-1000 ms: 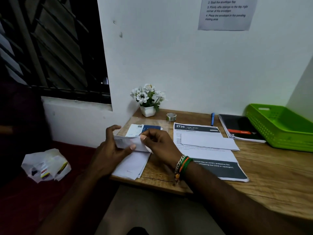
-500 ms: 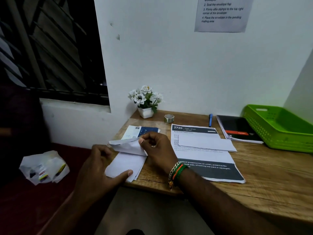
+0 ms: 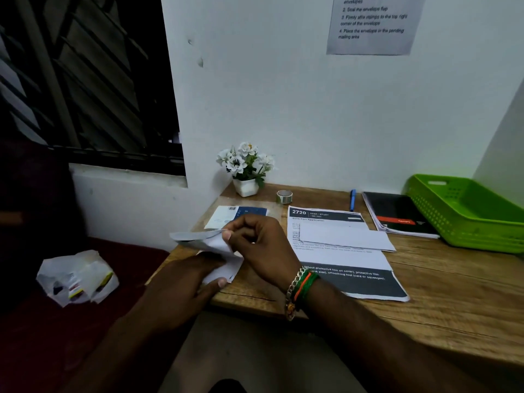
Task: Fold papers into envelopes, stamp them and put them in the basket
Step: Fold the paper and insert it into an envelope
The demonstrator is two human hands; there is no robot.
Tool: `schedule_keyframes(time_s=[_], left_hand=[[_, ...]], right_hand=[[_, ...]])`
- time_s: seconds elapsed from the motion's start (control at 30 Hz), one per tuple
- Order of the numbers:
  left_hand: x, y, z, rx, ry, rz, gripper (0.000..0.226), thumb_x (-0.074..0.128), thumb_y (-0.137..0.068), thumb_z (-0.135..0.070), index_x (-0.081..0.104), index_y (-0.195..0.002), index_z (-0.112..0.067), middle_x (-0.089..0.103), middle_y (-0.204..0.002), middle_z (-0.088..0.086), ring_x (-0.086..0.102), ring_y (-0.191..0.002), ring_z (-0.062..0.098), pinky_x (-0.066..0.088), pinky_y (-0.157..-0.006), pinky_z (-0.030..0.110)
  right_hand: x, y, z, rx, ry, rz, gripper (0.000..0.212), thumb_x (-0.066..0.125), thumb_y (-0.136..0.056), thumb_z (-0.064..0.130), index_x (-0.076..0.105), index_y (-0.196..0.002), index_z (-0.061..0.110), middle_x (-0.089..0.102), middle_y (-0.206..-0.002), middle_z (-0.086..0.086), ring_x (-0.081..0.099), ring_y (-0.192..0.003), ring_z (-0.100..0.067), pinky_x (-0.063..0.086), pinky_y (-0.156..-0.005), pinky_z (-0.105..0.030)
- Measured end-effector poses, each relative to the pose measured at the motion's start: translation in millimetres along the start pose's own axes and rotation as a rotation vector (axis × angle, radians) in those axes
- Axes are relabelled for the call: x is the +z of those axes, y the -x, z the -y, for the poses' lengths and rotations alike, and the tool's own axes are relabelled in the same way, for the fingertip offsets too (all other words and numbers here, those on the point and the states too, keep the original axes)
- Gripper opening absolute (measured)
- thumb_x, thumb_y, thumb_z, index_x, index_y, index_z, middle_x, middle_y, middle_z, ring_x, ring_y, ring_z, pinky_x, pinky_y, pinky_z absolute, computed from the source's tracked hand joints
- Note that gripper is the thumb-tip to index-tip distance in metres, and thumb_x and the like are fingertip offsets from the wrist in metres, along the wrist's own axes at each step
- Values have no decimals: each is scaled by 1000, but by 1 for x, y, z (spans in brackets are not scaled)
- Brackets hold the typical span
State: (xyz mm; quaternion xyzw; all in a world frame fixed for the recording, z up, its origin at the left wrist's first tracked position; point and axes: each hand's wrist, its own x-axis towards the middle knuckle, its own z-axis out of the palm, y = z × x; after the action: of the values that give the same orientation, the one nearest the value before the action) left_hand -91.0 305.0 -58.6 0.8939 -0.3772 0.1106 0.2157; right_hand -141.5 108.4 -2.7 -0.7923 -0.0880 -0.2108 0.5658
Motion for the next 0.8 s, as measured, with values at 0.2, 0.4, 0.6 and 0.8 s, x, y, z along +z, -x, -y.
schedule_keyframes(time_s=[0.2,0.4,0.6,0.8], left_hand=[[1,-3,-4,14,80,-49,36,40,-95,-69,64,-113,-49,67,-107,-24,58,-94,-12,53,-83,23],[-3,-19,-2,-28,-43,79,44,46,-101,-59,51,-143,-45,56,-144,-21,55,-129,5,45,-99,26],[-13,-30,-16,-155,114,-52,21,54,-93,-52,65,-110,-48,70,-111,-23,66,-102,3,54,-84,32],[-27,-70,-85,-273,336,-609,14,56,-97,-24,57,-84,-29,66,-81,-10,60,-76,8,47,-65,33]], right_hand=[[7,17,37,-66,-48,126,4,69,-95,17,72,-96,19,73,-79,2,68,-77,-7,60,-72,-43],[-24,14,91,-128,-236,-173,5,67,-96,9,71,-99,8,72,-79,-8,66,-70,-10,62,-66,-39],[-100,-8,99,0,-559,-599,1,67,-95,9,69,-95,10,71,-80,-6,66,-70,-20,57,-61,-24],[-150,-11,30,237,-840,-729,12,62,-98,7,62,-110,11,74,-84,-4,70,-70,-15,58,-62,-21]])
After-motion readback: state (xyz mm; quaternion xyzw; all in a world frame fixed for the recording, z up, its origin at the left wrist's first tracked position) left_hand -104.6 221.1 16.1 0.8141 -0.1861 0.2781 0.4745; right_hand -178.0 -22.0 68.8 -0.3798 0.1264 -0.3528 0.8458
